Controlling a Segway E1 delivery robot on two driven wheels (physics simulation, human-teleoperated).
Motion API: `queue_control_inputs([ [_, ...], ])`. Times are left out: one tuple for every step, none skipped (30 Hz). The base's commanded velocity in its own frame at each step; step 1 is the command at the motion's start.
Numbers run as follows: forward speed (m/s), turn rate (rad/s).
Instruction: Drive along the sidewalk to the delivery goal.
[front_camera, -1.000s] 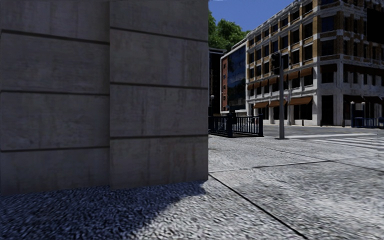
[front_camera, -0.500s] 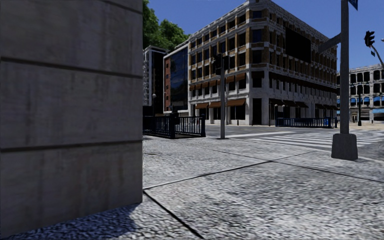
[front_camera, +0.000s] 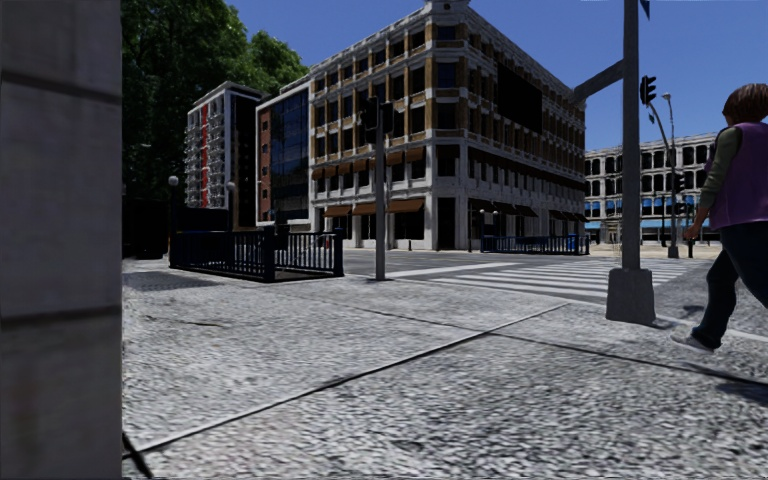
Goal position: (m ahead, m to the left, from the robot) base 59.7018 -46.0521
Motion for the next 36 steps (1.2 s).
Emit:
queue_control_inputs([
  [1.25,0.00],
  [1.25,0.00],
  [1.25,0.00],
  [1.25,0.00],
  [1.25,0.00],
  [1.25,0.00],
  [1.25,0.00],
  [1.25,0.00],
  [0.59,0.00],
  [0.43,0.00],
  [0.43,0.00],
  [0.37,0.00],
  [0.32,0.00],
  [0.29,0.00],
  [0.27,0.00],
  [0.27,0.00],
  [0.25,0.00],
  [0.21,0.00],
  [0.18,0.00],
  [0.17,0.00],
  [0.16,0.00],
  [0.15,0.00],
  [0.15,0.00],
  [0.13,0.00],
  [0.09,0.00],
  [0.06,0.00],
  [0.00,0.00],
  [0.00,0.00],
  [0.00,0.00],
  [0.00,0.00],
  [0.00,0.00],
  [0.00,0.00],
  [0.00,0.00],
  [0.00,0.00],
  [0.00,0.00],
  [0.00,0.00],
])
